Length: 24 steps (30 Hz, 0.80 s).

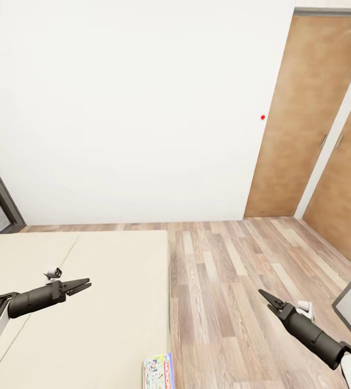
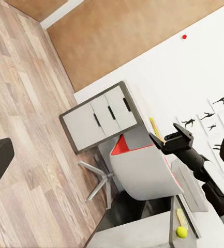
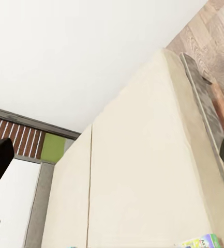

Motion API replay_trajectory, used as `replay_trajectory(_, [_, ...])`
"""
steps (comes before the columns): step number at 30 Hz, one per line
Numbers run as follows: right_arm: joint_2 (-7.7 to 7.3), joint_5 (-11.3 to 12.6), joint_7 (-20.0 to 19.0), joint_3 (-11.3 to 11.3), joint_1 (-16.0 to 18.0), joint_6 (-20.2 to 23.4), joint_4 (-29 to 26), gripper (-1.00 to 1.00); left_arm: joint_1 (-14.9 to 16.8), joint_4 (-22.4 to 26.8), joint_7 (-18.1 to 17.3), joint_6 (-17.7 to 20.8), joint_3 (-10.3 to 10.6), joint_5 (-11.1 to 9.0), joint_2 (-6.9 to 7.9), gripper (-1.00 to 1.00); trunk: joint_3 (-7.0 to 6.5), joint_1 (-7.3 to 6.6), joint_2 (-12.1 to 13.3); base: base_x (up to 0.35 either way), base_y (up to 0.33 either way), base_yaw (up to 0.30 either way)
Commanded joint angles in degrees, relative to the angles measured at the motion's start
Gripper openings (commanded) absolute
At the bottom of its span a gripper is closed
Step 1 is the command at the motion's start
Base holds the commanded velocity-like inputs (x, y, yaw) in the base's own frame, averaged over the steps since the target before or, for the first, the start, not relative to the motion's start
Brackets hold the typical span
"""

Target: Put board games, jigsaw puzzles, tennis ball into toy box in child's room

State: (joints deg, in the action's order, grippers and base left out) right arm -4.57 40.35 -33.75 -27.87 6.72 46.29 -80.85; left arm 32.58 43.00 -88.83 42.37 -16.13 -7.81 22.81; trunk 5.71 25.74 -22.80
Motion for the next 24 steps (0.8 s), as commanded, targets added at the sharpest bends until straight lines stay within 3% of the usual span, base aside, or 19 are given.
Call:
replay_trajectory(1, [-0.01,0.1,-0.1,-0.1,0.1,0.4,0.0,1.00,0.0,0.0,-0.2,0.6,0.0,0.0,0.00,1.00,0.03,0.04,-0.1,0.000,0.000,0.000])
replay_trajectory(12, [-0.09,-0.1,-0.1,-0.4,0.1,0.3,1.2,1.00,0.0,-0.1,-0.1,0.5,0.1,0.0,-0.08,1.00,-1.01,0.04,-0.1,0.000,0.000,0.000])
replay_trajectory(24, [-0.06,-0.4,0.4,-0.4,0.1,0.2,3.1,1.00,0.0,-0.2,0.3,0.5,0.2,0.1,-1.20,1.00,-2.15,0.04,-0.1,0.000,0.000,0.000])
